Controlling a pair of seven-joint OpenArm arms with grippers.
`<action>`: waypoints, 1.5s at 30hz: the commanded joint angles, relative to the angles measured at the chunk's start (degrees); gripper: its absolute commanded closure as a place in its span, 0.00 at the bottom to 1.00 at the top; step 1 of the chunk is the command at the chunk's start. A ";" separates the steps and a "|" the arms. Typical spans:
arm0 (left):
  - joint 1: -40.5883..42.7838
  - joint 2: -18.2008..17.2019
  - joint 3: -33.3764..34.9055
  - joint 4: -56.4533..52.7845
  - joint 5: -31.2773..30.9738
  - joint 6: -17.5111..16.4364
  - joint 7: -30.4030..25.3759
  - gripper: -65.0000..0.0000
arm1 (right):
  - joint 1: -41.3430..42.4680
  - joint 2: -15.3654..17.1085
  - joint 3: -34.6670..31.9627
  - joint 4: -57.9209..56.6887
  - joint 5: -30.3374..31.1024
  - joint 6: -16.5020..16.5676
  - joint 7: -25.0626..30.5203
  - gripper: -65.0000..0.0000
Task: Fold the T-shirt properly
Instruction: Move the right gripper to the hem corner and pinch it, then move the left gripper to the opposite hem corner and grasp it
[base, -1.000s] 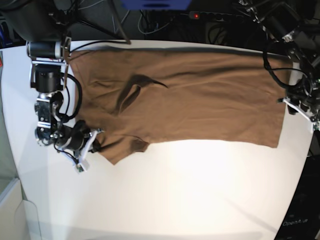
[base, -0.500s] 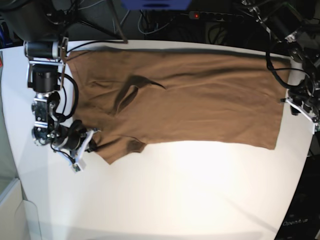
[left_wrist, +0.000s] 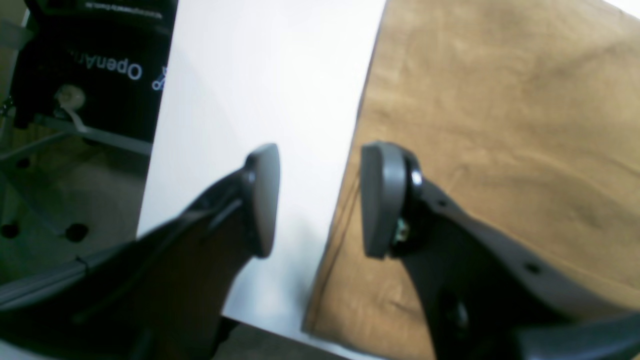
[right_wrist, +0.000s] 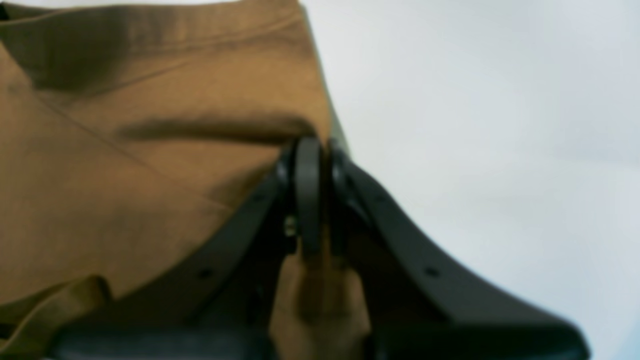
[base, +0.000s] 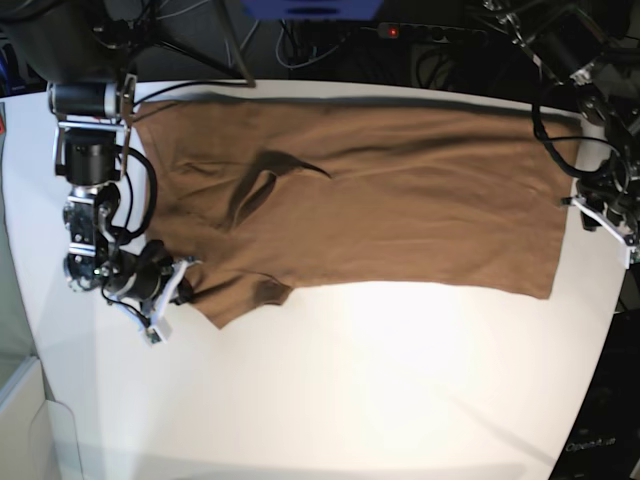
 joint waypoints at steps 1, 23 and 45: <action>-0.79 -1.13 -0.09 0.84 -0.45 0.00 -1.04 0.60 | 1.57 0.66 0.07 0.90 0.87 0.14 1.32 0.98; -2.29 -0.86 -0.09 0.84 -0.98 -0.44 -1.83 0.20 | 1.49 0.66 0.07 0.90 0.87 0.14 1.32 0.98; -18.55 -4.03 0.53 -32.48 -0.45 0.00 -21.44 0.20 | 1.31 1.36 0.07 0.90 0.87 0.14 1.14 0.98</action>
